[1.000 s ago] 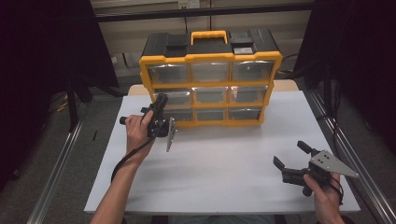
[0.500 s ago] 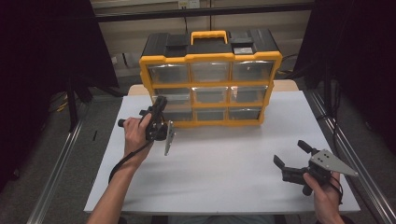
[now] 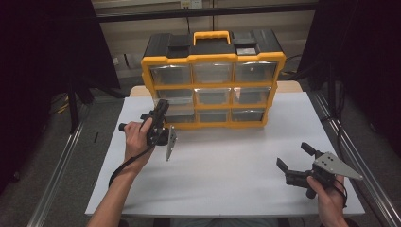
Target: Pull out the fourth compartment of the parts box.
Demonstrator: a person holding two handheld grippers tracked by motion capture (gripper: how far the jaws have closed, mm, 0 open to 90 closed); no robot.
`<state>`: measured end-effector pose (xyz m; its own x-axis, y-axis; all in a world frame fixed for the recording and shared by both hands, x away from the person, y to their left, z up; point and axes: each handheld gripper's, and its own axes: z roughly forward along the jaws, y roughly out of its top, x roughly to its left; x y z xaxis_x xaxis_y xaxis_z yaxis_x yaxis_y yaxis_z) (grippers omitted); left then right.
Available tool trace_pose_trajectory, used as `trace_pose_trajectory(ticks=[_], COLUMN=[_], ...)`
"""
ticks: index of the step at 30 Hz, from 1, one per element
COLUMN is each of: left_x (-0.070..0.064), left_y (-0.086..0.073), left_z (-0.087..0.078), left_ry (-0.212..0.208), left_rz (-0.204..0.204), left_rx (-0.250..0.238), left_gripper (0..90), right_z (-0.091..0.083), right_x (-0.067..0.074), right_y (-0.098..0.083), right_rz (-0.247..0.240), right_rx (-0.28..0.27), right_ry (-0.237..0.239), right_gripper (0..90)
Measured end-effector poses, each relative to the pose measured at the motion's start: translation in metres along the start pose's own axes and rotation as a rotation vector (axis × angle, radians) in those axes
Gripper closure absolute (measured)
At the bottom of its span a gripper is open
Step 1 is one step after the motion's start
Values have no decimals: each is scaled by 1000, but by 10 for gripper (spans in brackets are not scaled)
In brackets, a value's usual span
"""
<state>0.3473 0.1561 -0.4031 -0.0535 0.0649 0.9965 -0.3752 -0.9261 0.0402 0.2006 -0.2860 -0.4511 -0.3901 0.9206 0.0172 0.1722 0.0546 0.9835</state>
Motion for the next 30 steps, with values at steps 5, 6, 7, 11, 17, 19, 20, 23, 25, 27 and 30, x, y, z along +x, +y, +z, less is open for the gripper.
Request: trace_pose_trajectory(ticks=[5,6,7,11,17,19,20,23,25,27,30], left_x=[0,0,0,-1,-3,-3,-3,-3,-3,-3,-3], left_y=[1,1,1,0,1,1,1,0,0,0,1], left_z=[-5,-5,-6,-6,-8,-8,-8,-9,-9,-10,-11], left_ry=[3,3,4,4,10,9,9,7,9,11,17], left_rz=[9,9,-2,2,15,13,13,16,22,14,23], left_rx=[0,0,0,-7,-13,-14,-14,-19,-20,-23,-11], left_gripper=[797,797,797,797,795,795,795,795,795,796,795], right_z=[0,0,0,-1,0,-1,-1,-1,-1,-1,-1], right_x=[1,1,1,1,1,1,1,2,1,1,1], right_y=[0,0,0,0,0,0,0,0,0,0,0], right_rz=[3,3,5,-3,-7,-6,-6,-4,-3,-3,-5], right_rx=[3,3,3,5,3,4,4,1,1,3,-1], right_ry=[7,7,4,6,10,10,11,10,10,12,12], right_gripper=[0,0,0,0,0,0,0,0,0,0,0])
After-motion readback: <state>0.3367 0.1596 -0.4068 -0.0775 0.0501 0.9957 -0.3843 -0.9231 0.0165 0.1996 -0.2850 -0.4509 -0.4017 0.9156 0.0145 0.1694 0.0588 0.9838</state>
